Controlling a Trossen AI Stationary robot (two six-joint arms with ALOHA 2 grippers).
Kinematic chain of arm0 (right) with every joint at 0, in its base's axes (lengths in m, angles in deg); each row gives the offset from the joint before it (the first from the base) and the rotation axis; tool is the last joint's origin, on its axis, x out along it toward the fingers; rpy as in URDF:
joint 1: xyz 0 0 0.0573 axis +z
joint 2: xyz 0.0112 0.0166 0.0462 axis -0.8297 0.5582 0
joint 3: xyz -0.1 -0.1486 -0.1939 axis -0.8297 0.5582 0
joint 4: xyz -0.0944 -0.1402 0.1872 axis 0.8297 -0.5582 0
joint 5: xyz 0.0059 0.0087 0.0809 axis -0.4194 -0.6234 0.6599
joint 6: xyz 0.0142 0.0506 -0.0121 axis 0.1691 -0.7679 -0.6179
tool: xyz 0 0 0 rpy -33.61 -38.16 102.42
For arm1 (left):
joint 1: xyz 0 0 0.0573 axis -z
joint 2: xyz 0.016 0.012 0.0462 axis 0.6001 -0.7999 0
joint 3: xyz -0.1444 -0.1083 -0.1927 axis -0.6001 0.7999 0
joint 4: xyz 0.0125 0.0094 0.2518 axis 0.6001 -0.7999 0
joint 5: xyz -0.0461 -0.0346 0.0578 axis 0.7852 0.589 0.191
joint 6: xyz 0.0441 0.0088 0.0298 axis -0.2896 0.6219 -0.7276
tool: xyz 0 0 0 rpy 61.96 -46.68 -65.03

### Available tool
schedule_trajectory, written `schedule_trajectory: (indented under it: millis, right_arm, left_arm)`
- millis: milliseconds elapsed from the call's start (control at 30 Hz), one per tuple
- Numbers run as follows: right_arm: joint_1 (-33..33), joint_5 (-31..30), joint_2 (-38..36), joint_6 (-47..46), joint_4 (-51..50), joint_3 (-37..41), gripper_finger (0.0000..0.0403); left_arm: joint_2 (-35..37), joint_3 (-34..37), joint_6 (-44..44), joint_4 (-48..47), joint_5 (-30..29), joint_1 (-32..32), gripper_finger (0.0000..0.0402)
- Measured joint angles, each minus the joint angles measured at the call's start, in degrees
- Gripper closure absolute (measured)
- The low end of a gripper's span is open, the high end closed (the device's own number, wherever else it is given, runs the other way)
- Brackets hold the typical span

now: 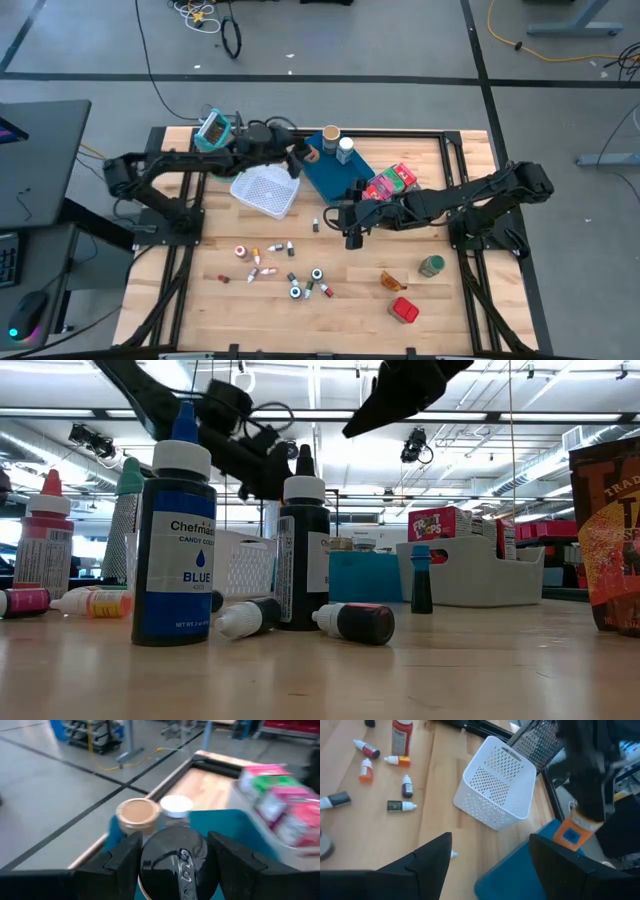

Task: Pick & Place Kitchen Items
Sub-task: Put the orange seasoning bottle into the blue bin

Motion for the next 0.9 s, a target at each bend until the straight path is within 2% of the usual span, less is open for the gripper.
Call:
schedule_trajectory:
  millis: [200,433,600,900]
  right_arm:
    - [-1.5,0.0,0.0,2.0,1.6,0.0,0.0128]
    - [-2.5,0.0,0.0,2.0,1.5,0.0,0.0128]
    - [-2.6,0.1,0.0,1.9,1.7,0.0,0.0128]
    - [-2.6,0.2,0.0,1.4,1.8,0.0,0.0128]
  left_arm:
    - [-10.2,-6.6,-0.6,-2.8,0.4,-2.4,0.0183]
    - [-17.1,-10.6,-2.2,-4.2,-0.7,-3.0,0.0176]
    - [-18.2,-11.3,-5.3,-4.0,-2.5,-3.1,0.0175]
    - [-18.2,-11.2,-9.6,-3.5,-2.9,-3.3,0.011]
